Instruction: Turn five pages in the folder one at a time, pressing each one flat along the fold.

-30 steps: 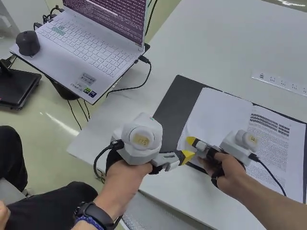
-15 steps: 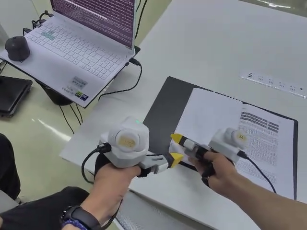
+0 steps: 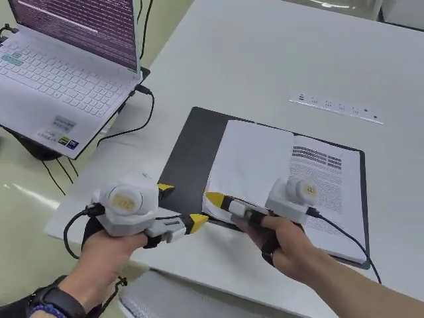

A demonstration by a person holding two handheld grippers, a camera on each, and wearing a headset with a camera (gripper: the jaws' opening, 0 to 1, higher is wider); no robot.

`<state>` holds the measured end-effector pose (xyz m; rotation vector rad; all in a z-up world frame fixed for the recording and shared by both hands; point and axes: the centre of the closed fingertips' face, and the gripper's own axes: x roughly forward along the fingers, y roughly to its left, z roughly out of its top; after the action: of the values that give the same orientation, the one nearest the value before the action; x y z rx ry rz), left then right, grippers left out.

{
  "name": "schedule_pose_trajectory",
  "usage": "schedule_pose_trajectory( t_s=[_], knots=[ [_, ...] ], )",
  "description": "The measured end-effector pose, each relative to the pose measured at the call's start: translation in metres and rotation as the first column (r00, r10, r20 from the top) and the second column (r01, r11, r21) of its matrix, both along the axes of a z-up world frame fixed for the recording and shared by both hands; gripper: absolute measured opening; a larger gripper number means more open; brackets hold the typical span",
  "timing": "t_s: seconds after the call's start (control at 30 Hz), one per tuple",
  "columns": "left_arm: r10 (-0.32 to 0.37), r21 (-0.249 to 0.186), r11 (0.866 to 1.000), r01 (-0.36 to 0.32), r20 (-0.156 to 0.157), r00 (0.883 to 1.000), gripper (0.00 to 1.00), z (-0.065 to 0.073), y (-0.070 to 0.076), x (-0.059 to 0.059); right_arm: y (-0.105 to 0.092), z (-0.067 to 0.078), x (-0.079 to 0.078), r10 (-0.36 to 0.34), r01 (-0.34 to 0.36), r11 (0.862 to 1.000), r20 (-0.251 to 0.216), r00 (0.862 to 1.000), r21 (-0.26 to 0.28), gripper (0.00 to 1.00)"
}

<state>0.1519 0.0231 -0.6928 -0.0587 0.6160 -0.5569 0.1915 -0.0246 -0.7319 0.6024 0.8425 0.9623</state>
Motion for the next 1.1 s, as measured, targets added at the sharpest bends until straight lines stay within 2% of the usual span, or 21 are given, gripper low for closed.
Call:
schedule_pose_trajectory(
  t_s=[0.07,0.17,0.27,0.4,0.6,0.73,0.9,0.97,1.1],
  knots=[
    [-0.015,0.000,1.000,0.015,0.008,1.000,0.49,0.000,-0.001,0.004,-0.013,0.002,0.002,-0.028,0.028,1.000,0.012,1.000,-0.003,0.28],
    [-0.043,0.005,0.999,0.043,0.004,0.999,0.42,-0.003,-0.004,0.008,-0.031,0.004,0.006,-0.066,0.067,0.998,0.029,0.997,-0.013,0.27],
    [-0.079,0.005,0.997,0.079,0.007,0.997,0.32,-0.005,-0.010,0.013,-0.051,0.005,0.007,-0.093,0.095,0.995,0.049,0.994,-0.037,0.27],
    [-0.119,0.002,0.993,0.119,0.004,0.993,0.19,-0.010,-0.019,0.021,-0.074,0.004,0.009,-0.142,0.145,0.988,0.053,0.988,-0.053,0.25],
    [-0.173,0.011,0.985,0.173,-0.011,0.985,0.10,-0.021,-0.030,0.030,-0.098,0.002,0.010,-0.186,0.188,0.980,0.049,0.981,-0.058,0.24],
    [-0.180,0.013,0.984,0.180,-0.033,0.983,0.08,-0.032,-0.037,0.036,-0.109,-0.002,0.010,-0.216,0.218,0.974,0.038,0.976,-0.061,0.23],
    [-0.174,0.005,0.985,0.174,-0.069,0.982,0.00,-0.047,-0.042,0.040,-0.116,-0.005,0.008,-0.231,0.232,0.970,0.026,0.973,-0.066,0.23],
    [-0.168,-0.008,0.986,0.168,-0.102,0.981,0.00,-0.054,-0.044,0.040,-0.118,-0.006,0.008,-0.239,0.240,0.968,0.023,0.971,-0.066,0.22],
    [-0.138,-0.024,0.990,0.136,-0.124,0.983,0.00,-0.064,-0.047,0.044,-0.119,-0.007,0.008,-0.246,0.246,0.967,0.012,0.969,-0.069,0.22]
  ],
)
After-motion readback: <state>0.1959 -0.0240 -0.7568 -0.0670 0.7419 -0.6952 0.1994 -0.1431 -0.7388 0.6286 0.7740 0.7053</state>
